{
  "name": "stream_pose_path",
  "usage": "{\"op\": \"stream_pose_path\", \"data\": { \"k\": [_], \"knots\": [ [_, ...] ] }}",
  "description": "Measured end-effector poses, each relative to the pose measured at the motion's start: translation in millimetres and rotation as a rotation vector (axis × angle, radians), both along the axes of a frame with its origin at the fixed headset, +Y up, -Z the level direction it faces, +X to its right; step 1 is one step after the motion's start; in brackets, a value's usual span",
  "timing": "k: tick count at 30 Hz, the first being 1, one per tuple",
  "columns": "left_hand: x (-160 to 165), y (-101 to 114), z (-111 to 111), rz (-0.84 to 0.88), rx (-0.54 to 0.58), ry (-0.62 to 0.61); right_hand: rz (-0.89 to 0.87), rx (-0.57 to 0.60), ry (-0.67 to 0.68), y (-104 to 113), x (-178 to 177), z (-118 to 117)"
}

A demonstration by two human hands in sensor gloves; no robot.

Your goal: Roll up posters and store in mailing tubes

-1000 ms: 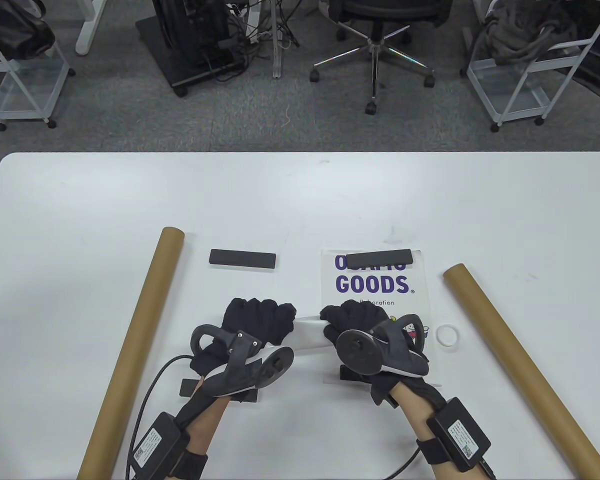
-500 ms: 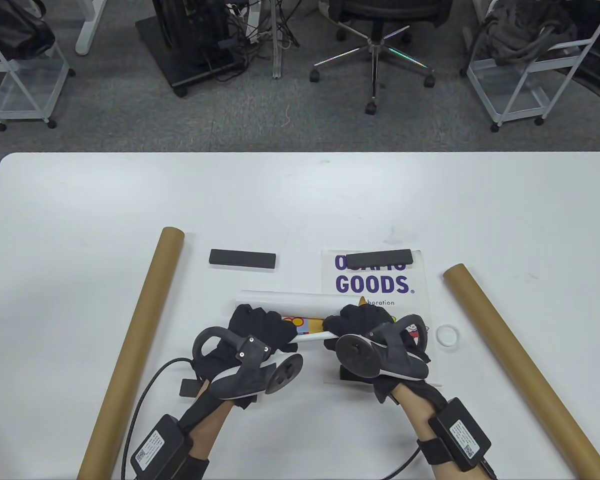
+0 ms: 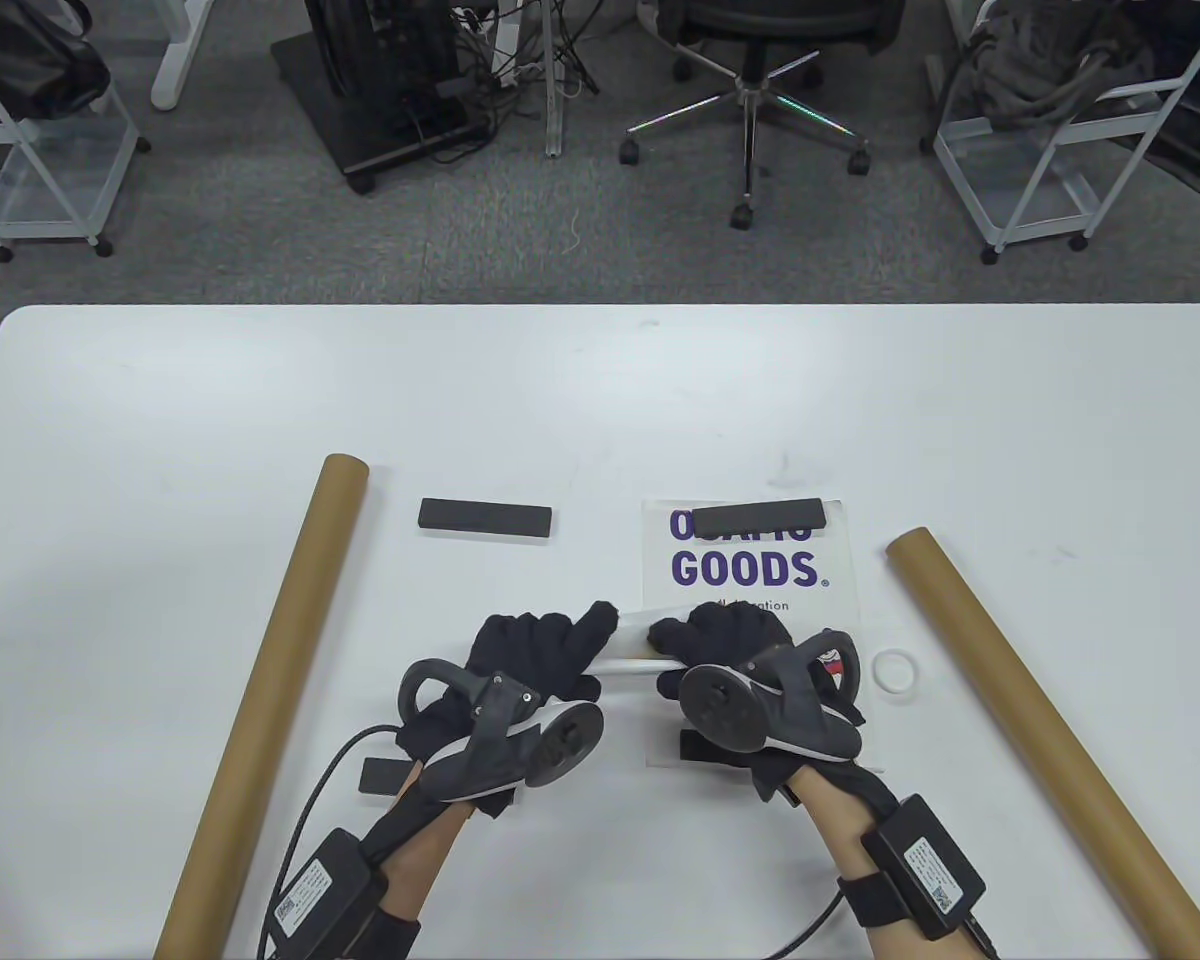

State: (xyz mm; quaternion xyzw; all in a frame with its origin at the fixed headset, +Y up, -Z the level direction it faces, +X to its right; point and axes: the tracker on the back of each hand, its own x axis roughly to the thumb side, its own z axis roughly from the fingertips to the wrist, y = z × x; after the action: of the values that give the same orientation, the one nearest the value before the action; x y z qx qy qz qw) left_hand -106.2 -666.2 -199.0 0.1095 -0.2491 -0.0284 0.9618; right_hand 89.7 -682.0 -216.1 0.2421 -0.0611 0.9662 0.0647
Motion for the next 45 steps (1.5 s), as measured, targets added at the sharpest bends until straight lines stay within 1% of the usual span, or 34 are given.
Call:
{"op": "stream_pose_path", "data": {
  "k": [2, 3, 4, 6, 7, 9, 11, 13, 14, 16, 17, 18, 20, 21, 22, 25, 27, 30, 33, 35, 38, 39, 43, 45],
  "knots": [
    [-3, 1, -1, 0.005, 0.041, 0.008, -0.028, 0.009, 0.007, 1, 2, 0],
    [-3, 2, -1, -0.008, 0.051, 0.008, -0.039, 0.035, 0.01, 3, 2, 1],
    [-4, 1, -2, -0.029, 0.053, 0.016, -0.049, 0.092, 0.018, 5, 2, 2],
    [-6, 0, -4, -0.033, 0.046, 0.022, -0.054, 0.124, 0.016, 7, 1, 4],
    [-7, -1, -5, -0.034, 0.039, 0.023, -0.043, 0.117, 0.015, 7, 0, 4],
    [-6, -3, -5, -0.035, 0.009, 0.025, -0.017, 0.062, 0.024, 5, -3, 4],
    [-4, -4, -6, -0.072, 0.014, 0.019, 0.007, -0.042, 0.04, 3, -6, 2],
    [-2, -4, -6, -0.156, 0.048, 0.038, -0.007, -0.077, 0.056, 5, -8, 3],
    [-1, -3, -6, -0.166, 0.058, 0.032, 0.01, -0.081, 0.062, 4, -9, 4],
    [0, -3, -7, -0.142, 0.014, 0.023, 0.077, -0.019, 0.044, 4, -14, 6],
    [0, -4, -7, -0.127, -0.03, 0.017, 0.109, 0.045, 0.032, 5, -15, 6],
    [-1, -4, -7, -0.122, -0.038, 0.019, 0.103, 0.057, 0.034, 5, -15, 6],
    [-2, -3, -7, -0.138, -0.019, 0.016, 0.047, 0.01, 0.045, 6, -14, 5],
    [-3, -3, -6, -0.137, -0.007, 0.018, 0.04, 0.013, 0.038, 6, -13, 5],
    [-3, -3, -6, -0.14, -0.012, 0.019, 0.048, 0.026, 0.033, 6, -12, 5],
    [-1, -6, -6, -0.154, -0.037, 0.02, 0.071, 0.019, 0.019, 5, -12, 6],
    [-1, -9, -7, -0.129, -0.091, 0.022, 0.094, -0.005, 0.008, 2, -12, 6],
    [-1, -12, -8, -0.114, -0.111, 0.024, 0.1, -0.021, -0.007, 2, -12, 6],
    [0, -11, -8, -0.149, -0.096, 0.056, 0.098, -0.042, 0.005, 1, -14, 6],
    [1, -10, -7, -0.17, -0.098, 0.074, 0.09, -0.032, 0.014, 0, -15, 6],
    [-1, -12, -8, -0.118, -0.122, 0.066, 0.116, -0.014, 0.014, 1, -15, 8],
    [-2, -12, -8, -0.098, -0.121, 0.064, 0.112, 0.008, 0.017, 3, -15, 8],
    [-9, -9, -11, -0.019, -0.115, 0.061, 0.092, -0.004, 0.018, 4, -13, 8],
    [-11, -8, -11, 0.002, -0.097, 0.063, 0.081, 0.015, 0.014, 5, -13, 8]
  ]
}}
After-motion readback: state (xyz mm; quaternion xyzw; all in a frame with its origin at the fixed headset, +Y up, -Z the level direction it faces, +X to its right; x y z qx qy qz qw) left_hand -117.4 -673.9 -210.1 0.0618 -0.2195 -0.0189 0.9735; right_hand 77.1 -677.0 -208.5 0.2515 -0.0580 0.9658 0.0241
